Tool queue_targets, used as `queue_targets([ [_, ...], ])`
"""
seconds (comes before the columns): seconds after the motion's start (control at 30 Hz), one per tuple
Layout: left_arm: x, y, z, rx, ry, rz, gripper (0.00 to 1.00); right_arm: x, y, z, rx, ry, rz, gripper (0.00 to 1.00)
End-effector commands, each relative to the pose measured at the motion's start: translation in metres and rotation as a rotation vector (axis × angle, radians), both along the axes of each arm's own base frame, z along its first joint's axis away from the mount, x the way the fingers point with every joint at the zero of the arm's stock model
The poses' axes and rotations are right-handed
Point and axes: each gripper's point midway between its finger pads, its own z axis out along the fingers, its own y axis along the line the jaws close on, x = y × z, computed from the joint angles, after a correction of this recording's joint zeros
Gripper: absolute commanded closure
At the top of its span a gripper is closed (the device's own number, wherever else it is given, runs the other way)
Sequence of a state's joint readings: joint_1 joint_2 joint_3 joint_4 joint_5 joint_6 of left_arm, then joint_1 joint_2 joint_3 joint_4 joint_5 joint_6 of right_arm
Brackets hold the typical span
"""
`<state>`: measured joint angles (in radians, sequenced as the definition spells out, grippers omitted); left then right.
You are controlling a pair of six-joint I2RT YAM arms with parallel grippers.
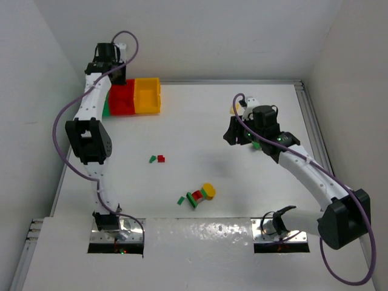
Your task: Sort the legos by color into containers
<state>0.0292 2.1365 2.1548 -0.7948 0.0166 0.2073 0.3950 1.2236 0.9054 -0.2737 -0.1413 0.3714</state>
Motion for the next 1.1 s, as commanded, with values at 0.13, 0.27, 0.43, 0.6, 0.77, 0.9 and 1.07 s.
queue_targets([
  [0.13, 0.061, 0.044, -0.008, 0.107, -0.152, 0.178, 1.00, 0.011, 0.010, 0.010, 0.036, -0.024, 0.004, 0.46],
  [0.27, 0.074, 0.060, -0.021, 0.095, -0.185, 0.236, 1.00, 0.013, 0.005, 0.010, 0.009, -0.023, -0.011, 0.46],
  [0.43, 0.080, 0.060, -0.055, 0.081, -0.150, 0.215, 1.00, 0.009, 0.001, 0.006, -0.010, -0.007, -0.018, 0.46],
  [0.6, 0.082, 0.063, -0.079, 0.067, -0.121, 0.225, 1.00, 0.006, -0.001, 0.007, -0.011, -0.008, -0.025, 0.46],
  [0.77, 0.080, 0.066, -0.087, 0.090, -0.105, 0.229, 0.98, 0.006, -0.003, 0.007, -0.014, -0.010, -0.027, 0.46],
  [0.9, 0.078, 0.064, -0.093, 0.086, -0.088, 0.212, 0.67, 0.007, -0.002, 0.010, -0.016, -0.019, -0.022, 0.46],
  [1.07, 0.077, 0.061, -0.076, 0.073, -0.111, 0.205, 0.50, 0.008, -0.002, 0.012, -0.018, -0.024, -0.016, 0.46],
])
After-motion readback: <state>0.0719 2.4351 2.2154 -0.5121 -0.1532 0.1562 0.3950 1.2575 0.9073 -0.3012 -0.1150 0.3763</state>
